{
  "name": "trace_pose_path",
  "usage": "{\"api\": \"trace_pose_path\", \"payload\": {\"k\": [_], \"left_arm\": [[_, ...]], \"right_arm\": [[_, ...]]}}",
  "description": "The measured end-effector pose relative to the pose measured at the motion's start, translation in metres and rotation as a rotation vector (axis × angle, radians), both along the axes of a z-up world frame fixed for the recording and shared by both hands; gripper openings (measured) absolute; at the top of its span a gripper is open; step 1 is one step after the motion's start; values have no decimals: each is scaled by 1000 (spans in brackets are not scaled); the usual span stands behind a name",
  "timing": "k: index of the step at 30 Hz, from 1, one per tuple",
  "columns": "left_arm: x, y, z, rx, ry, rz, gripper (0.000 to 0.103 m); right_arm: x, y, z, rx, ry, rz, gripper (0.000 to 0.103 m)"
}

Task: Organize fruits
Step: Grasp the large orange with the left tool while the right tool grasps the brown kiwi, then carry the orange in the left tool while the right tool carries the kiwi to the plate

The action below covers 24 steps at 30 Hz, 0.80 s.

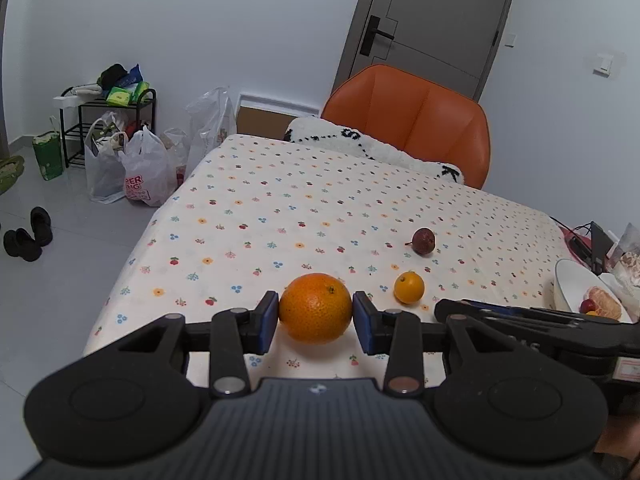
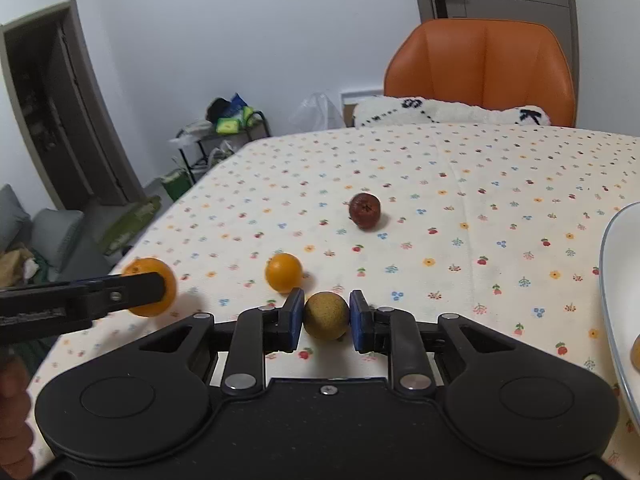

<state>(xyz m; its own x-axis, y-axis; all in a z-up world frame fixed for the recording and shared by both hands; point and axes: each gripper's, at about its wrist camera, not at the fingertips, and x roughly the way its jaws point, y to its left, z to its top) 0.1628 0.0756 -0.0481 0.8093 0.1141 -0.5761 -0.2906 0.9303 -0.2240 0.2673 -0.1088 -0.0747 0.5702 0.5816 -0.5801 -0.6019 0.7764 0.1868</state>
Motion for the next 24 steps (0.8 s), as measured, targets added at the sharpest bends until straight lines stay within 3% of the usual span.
{"api": "trace_pose_path", "payload": {"k": [24], "left_arm": [[12,-71,25,37,-43,-127,39]], "right_arm": [[-26,-95,43,94,-116,-144,23]]}}
